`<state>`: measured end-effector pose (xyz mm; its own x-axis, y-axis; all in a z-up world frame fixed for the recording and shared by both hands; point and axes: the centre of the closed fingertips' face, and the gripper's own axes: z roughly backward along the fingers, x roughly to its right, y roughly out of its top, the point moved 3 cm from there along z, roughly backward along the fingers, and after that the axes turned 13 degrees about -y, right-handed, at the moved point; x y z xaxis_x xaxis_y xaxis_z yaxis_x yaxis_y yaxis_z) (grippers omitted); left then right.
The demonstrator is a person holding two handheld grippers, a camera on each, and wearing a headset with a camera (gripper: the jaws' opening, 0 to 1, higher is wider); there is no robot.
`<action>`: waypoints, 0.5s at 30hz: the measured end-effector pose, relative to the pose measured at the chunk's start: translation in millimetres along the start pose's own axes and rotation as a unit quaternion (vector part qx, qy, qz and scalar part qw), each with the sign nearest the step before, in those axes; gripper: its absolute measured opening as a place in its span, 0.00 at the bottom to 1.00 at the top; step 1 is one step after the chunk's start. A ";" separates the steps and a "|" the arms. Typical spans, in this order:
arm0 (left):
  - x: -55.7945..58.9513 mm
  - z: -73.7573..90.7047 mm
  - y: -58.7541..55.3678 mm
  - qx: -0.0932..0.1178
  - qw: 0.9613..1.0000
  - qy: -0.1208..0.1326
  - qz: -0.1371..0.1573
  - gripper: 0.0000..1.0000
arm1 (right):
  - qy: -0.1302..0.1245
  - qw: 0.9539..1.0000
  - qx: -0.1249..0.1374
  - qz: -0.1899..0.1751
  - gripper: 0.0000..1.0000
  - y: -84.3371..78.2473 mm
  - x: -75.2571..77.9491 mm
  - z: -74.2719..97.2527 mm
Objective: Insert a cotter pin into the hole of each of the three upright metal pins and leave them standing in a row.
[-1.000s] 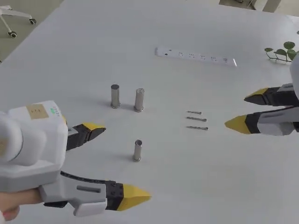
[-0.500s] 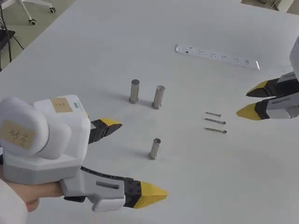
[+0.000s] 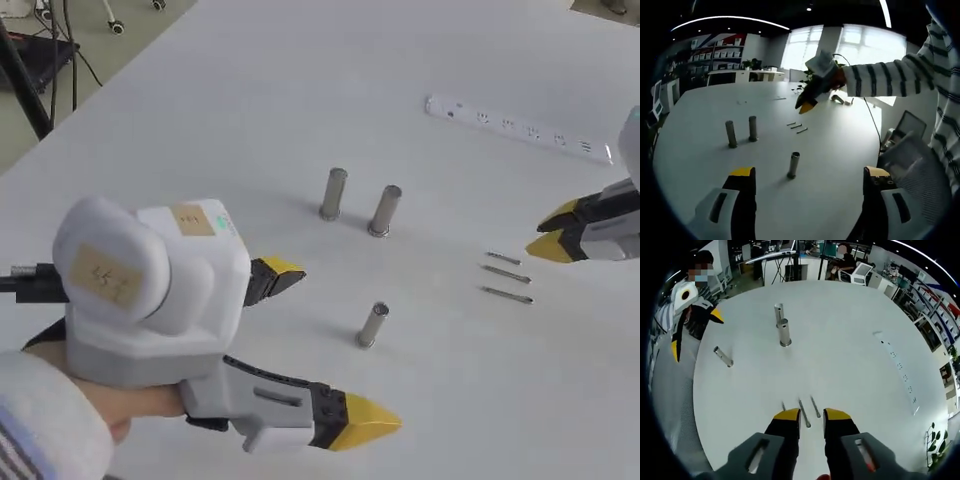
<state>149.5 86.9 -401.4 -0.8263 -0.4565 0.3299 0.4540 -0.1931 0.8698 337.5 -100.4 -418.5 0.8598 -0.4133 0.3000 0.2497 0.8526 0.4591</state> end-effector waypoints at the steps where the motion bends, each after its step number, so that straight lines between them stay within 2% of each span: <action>1: 0.1 -0.2 0.1 0.000 1.000 0.000 0.000 0.87 | 0.004 1.000 -0.006 0.005 0.10 -0.7 -0.8 -3.7; 6: 0.0 -1.9 -0.8 -0.001 1.000 -0.002 0.000 0.87 | 0.026 0.999 -0.043 0.020 0.09 -14.8 -3.9 -21.0; 9: -0.1 -1.9 -1.5 -0.002 1.000 -0.001 -0.002 0.87 | 0.027 0.998 -0.057 0.026 0.09 -21.4 -3.1 -26.9; 12: -0.1 -1.7 -2.4 -0.003 1.000 -0.002 0.001 0.87 | 0.022 0.998 -0.061 0.020 0.07 -22.7 1.1 -30.6; 15: -0.7 -1.5 -4.4 -0.010 1.000 -0.001 -0.003 0.87 | 0.031 0.998 -0.054 0.000 0.06 -17.8 -0.9 -33.1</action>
<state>148.6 86.8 -406.0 -0.8294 -0.4536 0.3261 0.4563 -0.2132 0.8639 347.1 -104.7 -454.6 0.8849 -0.3960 0.2454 0.2940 0.8833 0.3653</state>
